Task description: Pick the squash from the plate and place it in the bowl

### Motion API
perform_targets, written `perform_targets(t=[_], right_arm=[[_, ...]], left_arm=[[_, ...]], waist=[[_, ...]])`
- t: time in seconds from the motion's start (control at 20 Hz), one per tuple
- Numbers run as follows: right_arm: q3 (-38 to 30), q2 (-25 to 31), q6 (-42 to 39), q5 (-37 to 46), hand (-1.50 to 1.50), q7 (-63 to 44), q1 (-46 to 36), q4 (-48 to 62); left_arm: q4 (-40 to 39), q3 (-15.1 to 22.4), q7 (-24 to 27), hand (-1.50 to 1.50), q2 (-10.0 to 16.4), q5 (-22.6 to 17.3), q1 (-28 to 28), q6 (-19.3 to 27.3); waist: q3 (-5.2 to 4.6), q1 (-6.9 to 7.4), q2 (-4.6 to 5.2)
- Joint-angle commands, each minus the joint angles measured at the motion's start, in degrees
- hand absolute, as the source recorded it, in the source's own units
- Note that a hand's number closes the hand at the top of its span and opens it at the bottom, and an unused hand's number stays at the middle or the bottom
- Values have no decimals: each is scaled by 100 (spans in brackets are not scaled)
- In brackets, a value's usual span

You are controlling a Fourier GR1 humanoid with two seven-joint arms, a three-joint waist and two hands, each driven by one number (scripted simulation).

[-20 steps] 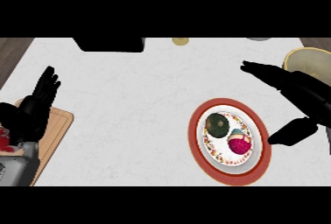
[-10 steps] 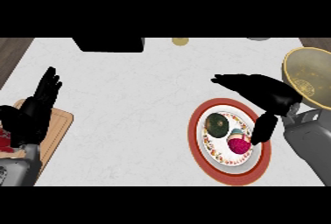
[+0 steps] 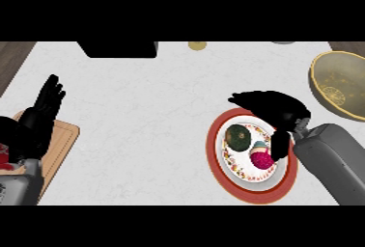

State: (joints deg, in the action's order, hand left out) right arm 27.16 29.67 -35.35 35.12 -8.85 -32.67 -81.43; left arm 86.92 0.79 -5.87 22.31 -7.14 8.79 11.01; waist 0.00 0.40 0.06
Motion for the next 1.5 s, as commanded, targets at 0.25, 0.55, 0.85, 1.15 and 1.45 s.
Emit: perform_targets(t=[0.25,0.55,0.85,1.15,1.45], right_arm=[[-130,-418,869,1171,-150,517,250,198],[-242,-736,784,1498,-150,993,179,1141],[-410,-972,760,1929,-150,834,813,478],[-676,-1263,1069,2330,-150,1149,668,1143],[-491,-1769,1130,2715,-150,903,793,1455]], left_arm=[[66,-338,-38,0,-9,5,-120,-373],[-62,-442,79,0,-147,155,-71,-459],[-24,-274,-128,0,-588,626,97,-197],[76,-576,-220,0,-450,538,67,-567],[-71,-842,-217,0,-335,536,207,-714]], waist=[[0,-13,-6],[0,0,1],[0,-40,-8],[0,-23,-6],[-1,-31,-4]])
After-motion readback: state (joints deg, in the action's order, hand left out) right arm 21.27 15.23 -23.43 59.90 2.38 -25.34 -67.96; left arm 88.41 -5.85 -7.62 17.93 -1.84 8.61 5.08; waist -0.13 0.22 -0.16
